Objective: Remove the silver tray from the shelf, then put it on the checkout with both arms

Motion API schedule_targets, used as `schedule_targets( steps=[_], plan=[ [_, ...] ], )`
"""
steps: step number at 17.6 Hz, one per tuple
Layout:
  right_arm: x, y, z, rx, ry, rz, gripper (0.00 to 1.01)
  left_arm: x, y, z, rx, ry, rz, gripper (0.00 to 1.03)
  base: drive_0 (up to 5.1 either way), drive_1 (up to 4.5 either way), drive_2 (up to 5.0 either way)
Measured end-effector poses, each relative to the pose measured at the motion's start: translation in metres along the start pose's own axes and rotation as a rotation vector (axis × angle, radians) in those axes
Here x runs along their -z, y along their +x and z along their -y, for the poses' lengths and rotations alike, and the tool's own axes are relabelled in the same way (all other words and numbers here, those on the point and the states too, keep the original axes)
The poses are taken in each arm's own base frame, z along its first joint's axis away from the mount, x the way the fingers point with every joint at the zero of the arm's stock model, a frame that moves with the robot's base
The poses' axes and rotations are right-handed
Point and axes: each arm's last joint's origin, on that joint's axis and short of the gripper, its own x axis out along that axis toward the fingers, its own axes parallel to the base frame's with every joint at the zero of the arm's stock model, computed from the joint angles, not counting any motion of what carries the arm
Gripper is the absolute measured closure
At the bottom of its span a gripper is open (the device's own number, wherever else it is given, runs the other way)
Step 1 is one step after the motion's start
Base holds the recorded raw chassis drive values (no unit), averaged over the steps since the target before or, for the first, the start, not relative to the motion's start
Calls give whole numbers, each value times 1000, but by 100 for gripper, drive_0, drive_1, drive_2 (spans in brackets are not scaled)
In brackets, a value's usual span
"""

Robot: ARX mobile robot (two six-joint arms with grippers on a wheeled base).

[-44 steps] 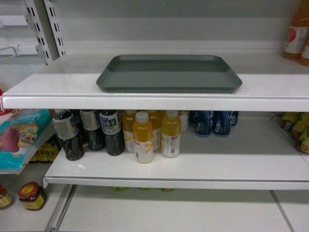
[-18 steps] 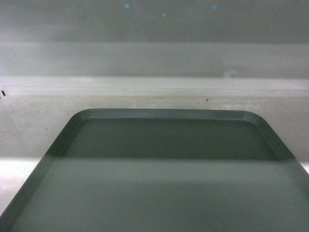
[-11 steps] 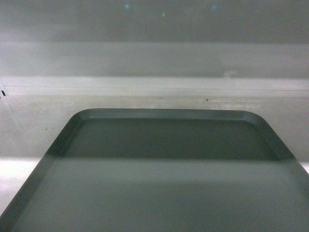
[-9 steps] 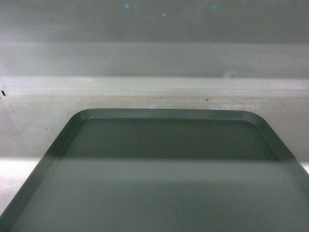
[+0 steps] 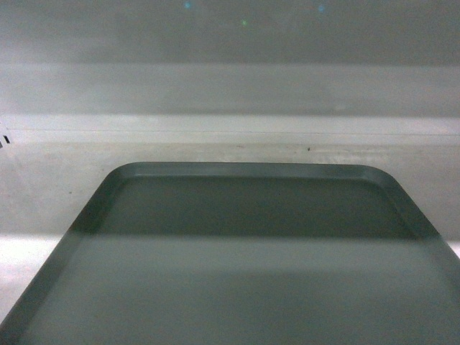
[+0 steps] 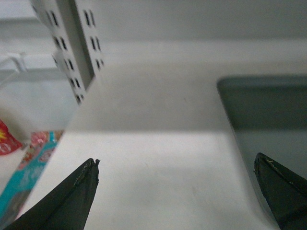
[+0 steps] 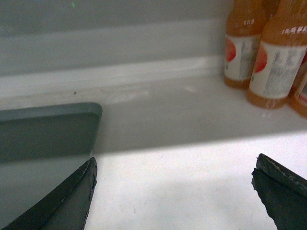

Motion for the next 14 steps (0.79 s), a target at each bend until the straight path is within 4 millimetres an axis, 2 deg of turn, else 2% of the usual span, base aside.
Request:
schedule_targets(
  steps=[4, 7, 14],
  plan=[
    [-4, 10, 1, -7, 56, 12, 3, -15, 8, 8, 41, 8, 42, 5, 0, 0, 0],
    [-4, 30, -4, -62, 48, -3, 3, -18, 30, 12, 63, 5, 42, 5, 0, 0, 0],
    [3, 74, -22, -158, 12, -52, 3, -2, 79, 23, 109, -29, -23, 5, 0, 0, 0]
  ],
)
